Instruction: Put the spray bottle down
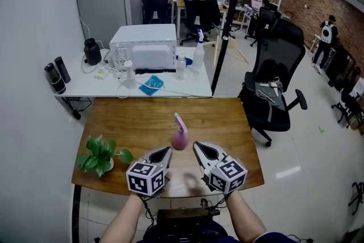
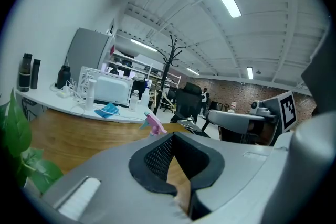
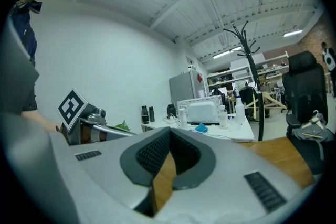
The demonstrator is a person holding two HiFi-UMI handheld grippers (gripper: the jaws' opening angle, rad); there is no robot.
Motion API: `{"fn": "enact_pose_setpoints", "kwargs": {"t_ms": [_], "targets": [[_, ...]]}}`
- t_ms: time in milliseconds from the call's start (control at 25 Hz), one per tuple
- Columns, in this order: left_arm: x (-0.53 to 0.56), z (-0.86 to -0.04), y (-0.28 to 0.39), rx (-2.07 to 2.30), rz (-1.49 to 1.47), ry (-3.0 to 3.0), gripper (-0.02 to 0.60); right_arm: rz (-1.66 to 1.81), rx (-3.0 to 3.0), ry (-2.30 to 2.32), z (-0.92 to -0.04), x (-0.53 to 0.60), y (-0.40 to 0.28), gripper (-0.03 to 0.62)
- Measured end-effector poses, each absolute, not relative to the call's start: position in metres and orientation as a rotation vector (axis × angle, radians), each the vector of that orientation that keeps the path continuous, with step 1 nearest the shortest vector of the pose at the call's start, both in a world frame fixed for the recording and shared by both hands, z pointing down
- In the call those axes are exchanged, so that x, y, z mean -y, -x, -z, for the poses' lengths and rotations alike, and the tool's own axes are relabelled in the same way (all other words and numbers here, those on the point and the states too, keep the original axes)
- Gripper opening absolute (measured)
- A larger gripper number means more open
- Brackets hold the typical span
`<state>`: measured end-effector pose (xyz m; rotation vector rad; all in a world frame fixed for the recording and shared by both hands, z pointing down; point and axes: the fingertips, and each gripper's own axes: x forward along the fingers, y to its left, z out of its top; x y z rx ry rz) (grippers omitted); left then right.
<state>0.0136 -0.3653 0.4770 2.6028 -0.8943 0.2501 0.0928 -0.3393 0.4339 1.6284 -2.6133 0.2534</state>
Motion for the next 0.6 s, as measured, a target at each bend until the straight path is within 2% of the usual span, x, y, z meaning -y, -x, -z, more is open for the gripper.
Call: {"fn": "enact_pose_setpoints", "kwargs": {"t_ms": [600], "targets": [[0.3689,-0.4768,-0.0088,0.938,-0.274,-2.619,0.009,-0.291,2.634,-1.597,-0.4414,0.3457,-0.0866,0.005]]}}
